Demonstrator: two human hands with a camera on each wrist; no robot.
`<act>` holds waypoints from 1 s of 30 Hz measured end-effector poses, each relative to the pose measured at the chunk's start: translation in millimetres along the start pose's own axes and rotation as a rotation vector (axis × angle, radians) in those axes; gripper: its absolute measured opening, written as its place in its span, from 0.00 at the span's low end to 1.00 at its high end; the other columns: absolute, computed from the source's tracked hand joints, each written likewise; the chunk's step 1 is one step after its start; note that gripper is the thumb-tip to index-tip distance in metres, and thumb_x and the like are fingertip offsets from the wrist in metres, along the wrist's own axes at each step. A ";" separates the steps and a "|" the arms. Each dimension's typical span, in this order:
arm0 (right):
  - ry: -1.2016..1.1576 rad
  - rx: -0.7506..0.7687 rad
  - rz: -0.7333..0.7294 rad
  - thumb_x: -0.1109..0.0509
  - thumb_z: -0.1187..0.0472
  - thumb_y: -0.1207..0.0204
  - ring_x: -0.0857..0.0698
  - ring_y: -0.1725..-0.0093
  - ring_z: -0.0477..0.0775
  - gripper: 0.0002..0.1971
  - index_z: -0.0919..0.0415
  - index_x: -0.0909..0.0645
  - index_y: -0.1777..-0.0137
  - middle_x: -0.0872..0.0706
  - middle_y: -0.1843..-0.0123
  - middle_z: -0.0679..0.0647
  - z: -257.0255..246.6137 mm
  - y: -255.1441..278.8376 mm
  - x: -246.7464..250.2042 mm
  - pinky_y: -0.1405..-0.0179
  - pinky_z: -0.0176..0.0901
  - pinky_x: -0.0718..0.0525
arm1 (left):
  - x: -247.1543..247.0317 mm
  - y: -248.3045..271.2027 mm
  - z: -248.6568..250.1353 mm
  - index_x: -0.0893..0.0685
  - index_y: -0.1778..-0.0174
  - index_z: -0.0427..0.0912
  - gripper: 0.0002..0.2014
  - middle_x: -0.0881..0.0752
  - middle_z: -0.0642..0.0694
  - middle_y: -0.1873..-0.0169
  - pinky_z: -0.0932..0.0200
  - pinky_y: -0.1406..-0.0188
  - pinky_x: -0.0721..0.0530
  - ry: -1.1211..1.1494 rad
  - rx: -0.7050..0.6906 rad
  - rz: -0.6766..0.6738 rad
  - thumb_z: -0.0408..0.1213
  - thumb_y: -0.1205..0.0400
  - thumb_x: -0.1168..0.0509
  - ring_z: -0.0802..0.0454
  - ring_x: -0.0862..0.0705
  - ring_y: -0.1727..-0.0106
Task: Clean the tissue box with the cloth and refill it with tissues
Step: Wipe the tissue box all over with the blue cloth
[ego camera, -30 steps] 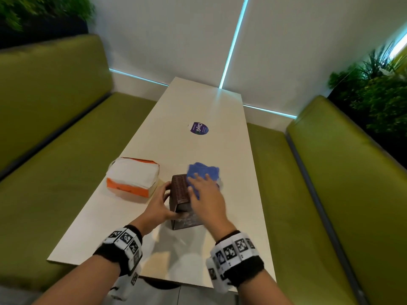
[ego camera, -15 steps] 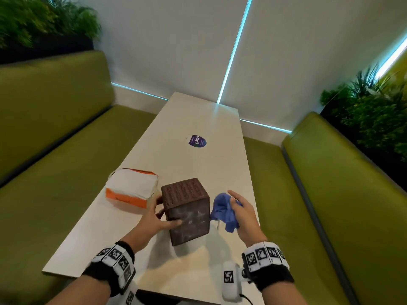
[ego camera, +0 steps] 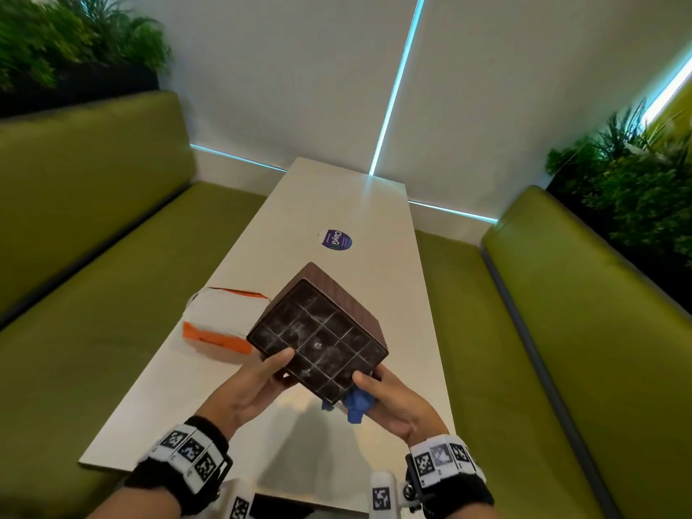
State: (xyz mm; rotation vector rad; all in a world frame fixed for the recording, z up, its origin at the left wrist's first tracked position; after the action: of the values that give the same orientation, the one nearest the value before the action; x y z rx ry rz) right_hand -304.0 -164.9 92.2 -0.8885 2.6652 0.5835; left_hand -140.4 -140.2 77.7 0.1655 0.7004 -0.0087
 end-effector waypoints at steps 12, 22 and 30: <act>0.259 0.016 -0.071 0.23 0.72 0.33 0.15 0.38 0.59 0.37 0.57 0.31 0.24 0.19 0.31 0.61 -32.8 12.9 10.6 0.47 0.49 0.15 | 5.8 7.9 43.8 0.35 0.19 0.60 0.59 0.23 0.51 0.25 0.45 0.23 0.26 -0.458 0.070 -0.179 0.42 0.45 0.11 0.50 0.26 0.22; 0.497 0.332 0.500 0.27 0.56 0.24 0.18 0.40 0.45 0.35 0.46 0.37 0.19 0.19 0.32 0.48 -104.3 32.7 32.8 0.43 0.37 0.16 | 23.6 0.9 40.4 0.31 0.24 0.57 0.61 0.21 0.52 0.31 0.52 0.34 0.17 -0.644 -0.095 0.165 0.52 0.55 0.10 0.52 0.23 0.29; 1.168 0.399 0.222 0.40 0.55 0.16 0.42 0.18 0.39 0.21 0.44 0.29 0.23 0.32 0.19 0.41 -89.5 2.7 -75.4 0.19 0.43 0.44 | -23.2 8.8 50.1 0.25 0.37 0.65 0.43 0.17 0.58 0.42 0.65 0.46 0.18 -0.778 -0.368 0.230 0.46 0.51 0.20 0.68 0.17 0.44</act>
State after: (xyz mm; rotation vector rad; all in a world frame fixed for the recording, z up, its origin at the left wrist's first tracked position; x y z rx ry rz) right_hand -258.6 -165.1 200.1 -0.9850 3.6827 -0.6722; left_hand -125.5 -140.4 131.6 -0.1142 -0.1023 0.2625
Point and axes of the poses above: each hand's wrist, its own y-axis away from the middle knuckle, its own x-axis out of the back of the hand, z = x × y, the point moved 9 cm from there along -y, towards the middle knuckle
